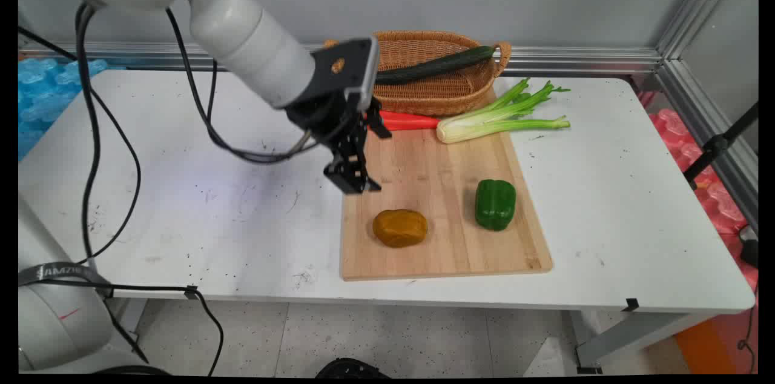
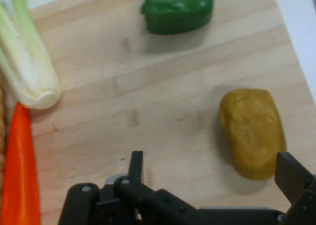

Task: Pick up the potato from the cutting board

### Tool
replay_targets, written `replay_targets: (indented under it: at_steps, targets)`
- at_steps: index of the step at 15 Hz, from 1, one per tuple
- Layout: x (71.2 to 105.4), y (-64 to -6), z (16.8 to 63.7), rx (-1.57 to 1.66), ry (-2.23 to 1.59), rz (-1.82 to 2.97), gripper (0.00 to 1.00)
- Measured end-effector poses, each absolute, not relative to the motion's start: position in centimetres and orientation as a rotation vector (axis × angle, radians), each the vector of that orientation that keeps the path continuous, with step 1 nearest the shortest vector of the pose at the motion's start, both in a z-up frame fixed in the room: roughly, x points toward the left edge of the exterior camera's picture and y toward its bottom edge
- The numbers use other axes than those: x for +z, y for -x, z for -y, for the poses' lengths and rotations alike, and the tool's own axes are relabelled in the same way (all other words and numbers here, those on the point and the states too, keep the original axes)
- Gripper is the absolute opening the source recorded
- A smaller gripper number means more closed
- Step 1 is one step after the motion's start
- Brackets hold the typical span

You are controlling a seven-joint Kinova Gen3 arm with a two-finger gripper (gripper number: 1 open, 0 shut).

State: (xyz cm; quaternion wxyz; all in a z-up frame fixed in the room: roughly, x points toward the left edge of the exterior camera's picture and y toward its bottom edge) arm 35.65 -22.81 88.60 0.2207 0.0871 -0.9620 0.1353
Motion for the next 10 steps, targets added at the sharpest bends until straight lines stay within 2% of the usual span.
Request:
replay_targets:
  at_steps: [10]
  targets:
    - [84.0,-32.2,20.6,0.329,-0.329,2.636,1.00]
